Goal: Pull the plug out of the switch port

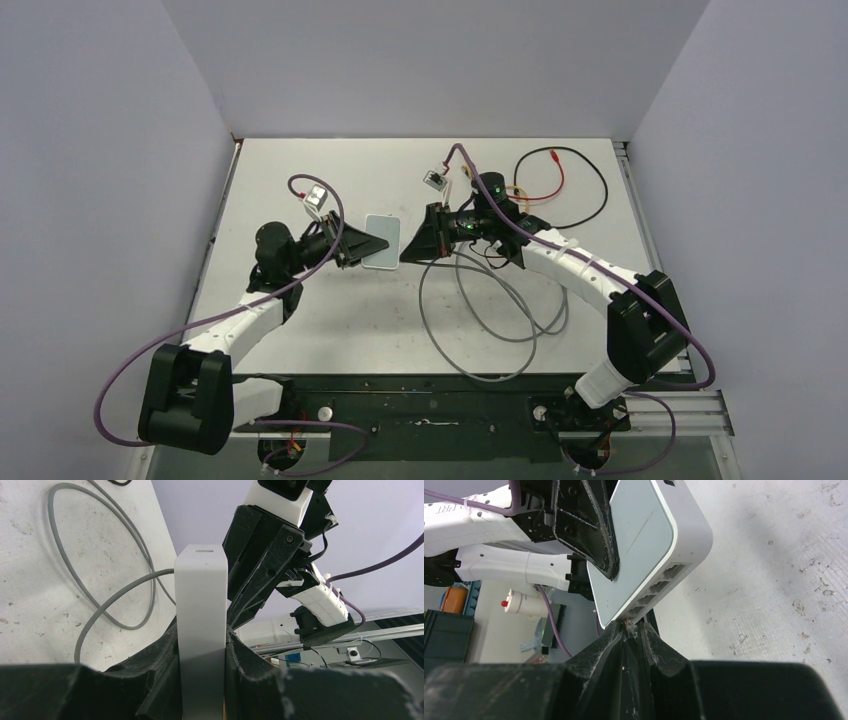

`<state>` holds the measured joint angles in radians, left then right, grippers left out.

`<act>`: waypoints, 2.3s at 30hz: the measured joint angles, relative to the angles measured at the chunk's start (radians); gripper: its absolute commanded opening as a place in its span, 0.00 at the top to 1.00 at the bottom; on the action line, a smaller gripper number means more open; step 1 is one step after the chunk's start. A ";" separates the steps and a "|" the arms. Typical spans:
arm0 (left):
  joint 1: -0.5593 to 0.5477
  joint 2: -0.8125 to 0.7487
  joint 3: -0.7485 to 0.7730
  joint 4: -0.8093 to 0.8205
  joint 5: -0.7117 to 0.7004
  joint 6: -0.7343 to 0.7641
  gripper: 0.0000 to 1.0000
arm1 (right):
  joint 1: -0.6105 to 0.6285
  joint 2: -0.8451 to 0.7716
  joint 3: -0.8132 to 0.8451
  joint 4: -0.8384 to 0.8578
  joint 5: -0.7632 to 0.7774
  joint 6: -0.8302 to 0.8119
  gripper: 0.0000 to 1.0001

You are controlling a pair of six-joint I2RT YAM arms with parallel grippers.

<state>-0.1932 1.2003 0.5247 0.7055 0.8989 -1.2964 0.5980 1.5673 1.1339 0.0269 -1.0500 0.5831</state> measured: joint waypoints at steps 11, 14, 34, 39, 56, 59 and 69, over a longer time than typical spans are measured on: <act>0.068 -0.034 -0.009 0.001 -0.007 -0.008 1.00 | -0.010 0.000 0.011 -0.105 0.003 -0.048 0.95; 0.071 -0.041 -0.009 0.002 -0.008 -0.008 1.00 | -0.018 0.000 0.011 -0.116 0.003 -0.048 0.95; 0.070 -0.058 -0.005 -0.148 -0.017 0.084 1.00 | -0.058 0.000 0.056 -0.135 0.003 -0.044 0.95; 0.069 -0.057 0.004 -0.356 -0.060 0.204 1.00 | -0.092 0.000 0.101 -0.139 0.004 -0.041 0.95; -0.058 0.182 0.048 -0.780 -0.283 0.482 1.00 | -0.166 -0.003 0.123 -0.164 0.003 -0.037 0.95; -0.083 0.203 0.049 -0.800 -0.323 0.501 0.97 | -0.167 -0.003 0.123 -0.165 0.003 -0.037 0.95; -0.090 0.211 0.048 -0.812 -0.394 0.526 0.68 | -0.174 -0.003 0.123 -0.172 0.003 -0.037 0.95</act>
<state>-0.2829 1.4113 0.5732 -0.1066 0.5049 -0.7704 0.4240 1.5642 1.2568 -0.1448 -1.0470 0.5457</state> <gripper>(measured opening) 0.254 0.124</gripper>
